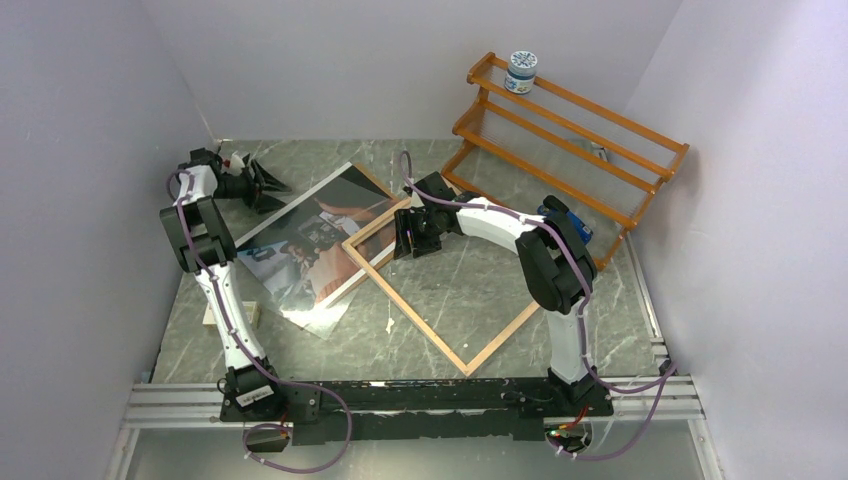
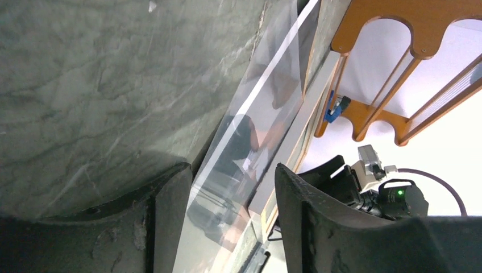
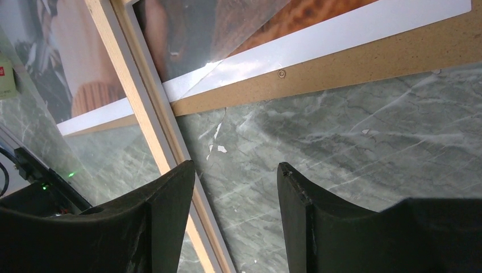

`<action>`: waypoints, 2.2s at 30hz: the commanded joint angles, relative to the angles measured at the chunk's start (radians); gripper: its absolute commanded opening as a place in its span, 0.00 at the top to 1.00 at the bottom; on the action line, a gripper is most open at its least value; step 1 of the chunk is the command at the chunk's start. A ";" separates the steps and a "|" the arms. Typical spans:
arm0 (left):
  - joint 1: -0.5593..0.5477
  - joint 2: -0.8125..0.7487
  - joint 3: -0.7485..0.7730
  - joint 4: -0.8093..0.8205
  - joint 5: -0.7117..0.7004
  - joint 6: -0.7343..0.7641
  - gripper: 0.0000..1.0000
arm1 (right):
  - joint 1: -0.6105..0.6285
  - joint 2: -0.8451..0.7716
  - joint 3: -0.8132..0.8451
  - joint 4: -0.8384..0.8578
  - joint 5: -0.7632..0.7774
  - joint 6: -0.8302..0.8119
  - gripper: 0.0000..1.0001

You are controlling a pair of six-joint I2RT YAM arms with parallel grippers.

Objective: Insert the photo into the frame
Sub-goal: Pick up the photo frame item at the center of the board.

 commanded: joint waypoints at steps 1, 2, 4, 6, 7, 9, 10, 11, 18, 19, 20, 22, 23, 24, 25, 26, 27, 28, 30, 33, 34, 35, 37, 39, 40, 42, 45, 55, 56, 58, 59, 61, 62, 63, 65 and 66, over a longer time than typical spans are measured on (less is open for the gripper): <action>-0.004 0.058 -0.038 -0.031 0.046 0.050 0.40 | -0.002 -0.026 0.043 -0.010 -0.014 -0.012 0.42; -0.004 0.062 -0.037 -0.019 0.066 0.043 0.40 | -0.003 -0.026 0.046 -0.013 -0.015 -0.014 0.42; -0.002 0.070 -0.034 0.009 0.094 0.023 0.41 | 0.000 -0.029 0.050 -0.019 -0.016 -0.016 0.42; -0.003 0.075 -0.040 0.054 0.121 -0.004 0.42 | 0.000 -0.032 0.051 -0.023 -0.014 -0.017 0.42; -0.003 0.077 -0.042 0.070 0.135 -0.017 0.46 | 0.000 -0.032 0.049 -0.024 -0.014 -0.017 0.42; -0.003 0.070 -0.053 0.104 0.164 -0.038 0.51 | 0.002 -0.036 0.045 -0.025 -0.013 -0.019 0.42; -0.002 0.061 -0.071 0.136 0.174 -0.054 0.55 | 0.003 -0.038 0.043 -0.025 -0.013 -0.019 0.42; -0.003 0.047 -0.088 0.167 0.180 -0.068 0.56 | 0.002 -0.039 0.042 -0.024 -0.011 -0.018 0.42; -0.004 0.013 -0.131 0.316 0.222 -0.148 0.60 | 0.006 -0.043 0.031 -0.024 -0.008 -0.016 0.42; -0.005 0.009 -0.149 0.363 0.230 -0.173 0.59 | 0.008 -0.042 0.031 -0.026 -0.008 -0.016 0.42; -0.006 0.005 -0.166 0.420 0.238 -0.210 0.59 | 0.008 -0.041 0.030 -0.027 -0.007 -0.016 0.42; -0.009 -0.001 -0.188 0.538 0.258 -0.282 0.59 | 0.008 -0.040 0.029 -0.030 -0.006 -0.017 0.42; -0.011 -0.001 -0.197 0.562 0.264 -0.311 0.59 | 0.008 -0.040 0.029 -0.032 -0.004 -0.018 0.43; -0.015 -0.001 -0.205 0.615 0.269 -0.335 0.59 | 0.009 -0.041 0.027 -0.033 -0.003 -0.017 0.42; -0.017 -0.002 -0.210 0.641 0.273 -0.354 0.59 | 0.008 -0.042 0.025 -0.033 -0.003 -0.017 0.43; -0.022 -0.002 -0.214 0.653 0.271 -0.362 0.60 | 0.009 -0.043 0.023 -0.034 0.000 -0.018 0.42; -0.027 -0.002 -0.216 0.661 0.268 -0.366 0.60 | 0.009 -0.043 0.022 -0.034 0.001 -0.018 0.43; -0.031 -0.002 -0.219 0.668 0.269 -0.368 0.60 | 0.008 -0.044 0.019 -0.034 0.004 -0.017 0.43; -0.041 -0.002 -0.224 0.680 0.268 -0.377 0.62 | 0.008 -0.045 0.018 -0.038 0.007 -0.017 0.43; -0.056 -0.007 -0.244 0.730 0.268 -0.410 0.67 | 0.008 -0.044 0.016 -0.040 0.012 -0.017 0.43; -0.060 -0.007 -0.248 0.748 0.269 -0.424 0.69 | 0.008 -0.043 0.015 -0.040 0.014 -0.017 0.43; -0.065 -0.007 -0.250 0.755 0.266 -0.431 0.70 | 0.008 -0.041 0.016 -0.040 0.014 -0.019 0.43; -0.072 -0.008 -0.251 0.753 0.257 -0.427 0.71 | 0.008 -0.038 0.017 -0.043 0.015 -0.018 0.43; -0.080 -0.012 -0.254 0.754 0.245 -0.424 0.73 | 0.009 -0.036 0.018 -0.043 0.014 -0.021 0.43; -0.081 -0.015 -0.255 0.760 0.241 -0.428 0.75 | 0.009 -0.035 0.017 -0.043 0.014 -0.020 0.43; -0.084 -0.012 -0.253 0.769 0.238 -0.435 0.78 | 0.008 -0.032 0.017 -0.043 0.014 -0.021 0.43; -0.090 -0.013 -0.244 0.769 0.236 -0.429 0.81 | 0.008 -0.032 0.015 -0.042 0.015 -0.020 0.43; -0.090 -0.082 -0.146 0.473 0.096 -0.178 0.97 | 0.008 -0.061 -0.005 -0.033 0.036 -0.030 0.42; -0.086 -0.092 -0.128 0.447 0.087 -0.149 0.97 | 0.008 -0.071 -0.013 -0.028 0.037 -0.033 0.40; -0.074 -0.115 -0.095 0.412 0.078 -0.129 0.97 | 0.011 -0.088 -0.029 -0.018 0.039 -0.044 0.37; -0.066 -0.130 -0.082 0.401 0.072 -0.125 0.97 | 0.014 -0.098 -0.037 -0.013 0.045 -0.048 0.36; -0.051 -0.170 -0.065 0.377 0.043 -0.111 0.97 | 0.021 -0.120 -0.054 -0.004 0.056 -0.058 0.34; -0.045 -0.194 -0.061 0.365 0.030 -0.102 0.97 | 0.025 -0.127 -0.060 0.000 0.060 -0.062 0.33; -0.038 -0.220 -0.057 0.352 0.012 -0.093 0.97 | 0.029 -0.136 -0.065 0.001 0.066 -0.067 0.32; -0.028 -0.278 -0.056 0.325 -0.025 -0.072 0.97 | 0.042 -0.149 -0.074 0.003 0.075 -0.079 0.30; -0.023 -0.306 -0.053 0.303 -0.051 -0.056 0.98 | 0.053 -0.155 -0.079 0.001 0.084 -0.085 0.30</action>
